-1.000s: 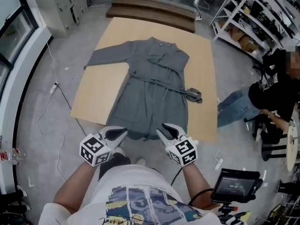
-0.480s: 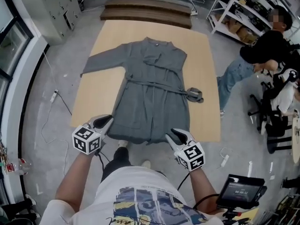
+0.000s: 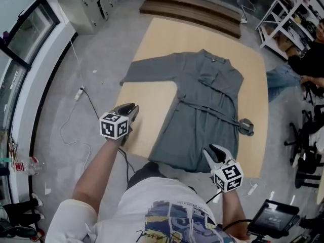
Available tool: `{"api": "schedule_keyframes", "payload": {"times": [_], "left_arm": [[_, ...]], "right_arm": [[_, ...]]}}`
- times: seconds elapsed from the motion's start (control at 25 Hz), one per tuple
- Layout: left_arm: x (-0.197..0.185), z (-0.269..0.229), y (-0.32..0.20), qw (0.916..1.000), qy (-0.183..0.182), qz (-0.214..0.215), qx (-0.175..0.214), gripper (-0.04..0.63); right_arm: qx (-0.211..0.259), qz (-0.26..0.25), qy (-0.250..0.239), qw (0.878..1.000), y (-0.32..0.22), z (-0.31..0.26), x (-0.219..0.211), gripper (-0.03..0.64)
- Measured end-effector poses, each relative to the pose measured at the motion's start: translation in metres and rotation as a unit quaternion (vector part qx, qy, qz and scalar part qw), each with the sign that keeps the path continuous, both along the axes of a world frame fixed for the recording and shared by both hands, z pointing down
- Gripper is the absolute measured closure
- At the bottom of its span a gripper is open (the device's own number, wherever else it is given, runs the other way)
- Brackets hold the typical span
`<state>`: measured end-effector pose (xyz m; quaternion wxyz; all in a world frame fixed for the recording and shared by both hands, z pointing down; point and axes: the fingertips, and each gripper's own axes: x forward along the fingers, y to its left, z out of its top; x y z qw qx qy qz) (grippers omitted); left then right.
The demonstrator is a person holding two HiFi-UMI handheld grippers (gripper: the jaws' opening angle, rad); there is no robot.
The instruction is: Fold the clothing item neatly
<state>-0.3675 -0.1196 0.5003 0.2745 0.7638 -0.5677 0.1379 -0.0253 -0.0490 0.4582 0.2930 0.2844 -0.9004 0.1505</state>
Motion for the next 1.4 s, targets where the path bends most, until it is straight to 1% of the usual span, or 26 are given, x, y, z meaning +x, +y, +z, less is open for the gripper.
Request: {"api": "schedule_keyframes", "payload": {"times": [0.24,0.4,0.48,0.64,0.8,0.96,1.04,1.08,1.16,1.2,1.28,1.4], "left_arm": [[-0.086,0.044,-0.05,0.9975,0.013,-0.064,-0.028,0.492],[-0.125,0.077,-0.074,0.9938,0.016,-0.09,-0.064,0.457],[-0.14,0.089,-0.086,0.9915,0.027,-0.103,-0.075,0.439],[-0.154,0.112,-0.112,0.9865,0.063,-0.119,-0.093,0.385],[-0.164,0.133,-0.13,0.9813,0.087,-0.131,-0.111,0.347],[-0.164,0.153,-0.141,0.9778,0.103,-0.122,-0.136,0.314],[-0.162,0.16,-0.144,0.9749,0.123,-0.115,-0.146,0.313],[-0.16,0.162,-0.145,0.9732,0.137,-0.11,-0.149,0.314],[-0.155,0.161,-0.147,0.971,0.159,-0.098,-0.149,0.376],[-0.153,0.16,-0.148,0.9711,0.161,-0.096,-0.147,0.405],[-0.156,0.156,-0.151,0.9734,0.152,-0.099,-0.14,0.431],[-0.166,0.145,-0.155,0.978,0.128,-0.113,-0.12,0.545]], "right_arm": [[-0.019,-0.002,0.015,1.0,-0.025,0.012,-0.041,0.511],[-0.033,0.006,0.022,0.999,-0.034,0.017,-0.056,0.51],[-0.04,0.011,0.025,0.999,-0.037,0.021,-0.06,0.51],[-0.052,0.027,0.032,0.998,-0.042,0.028,-0.059,0.511],[-0.064,0.04,0.04,0.996,-0.04,0.035,-0.056,0.511],[-0.073,0.053,0.047,0.995,-0.037,0.04,-0.052,0.511],[-0.077,0.058,0.049,0.994,-0.033,0.042,-0.051,0.509],[-0.078,0.061,0.05,0.994,-0.032,0.042,-0.05,0.509],[-0.081,0.069,0.051,0.993,-0.03,0.043,-0.047,0.511],[-0.083,0.073,0.051,0.993,-0.03,0.043,-0.046,0.509],[-0.084,0.079,0.05,0.992,-0.03,0.042,-0.042,0.509],[-0.083,0.085,0.05,0.992,-0.029,0.041,-0.04,0.509]]}}
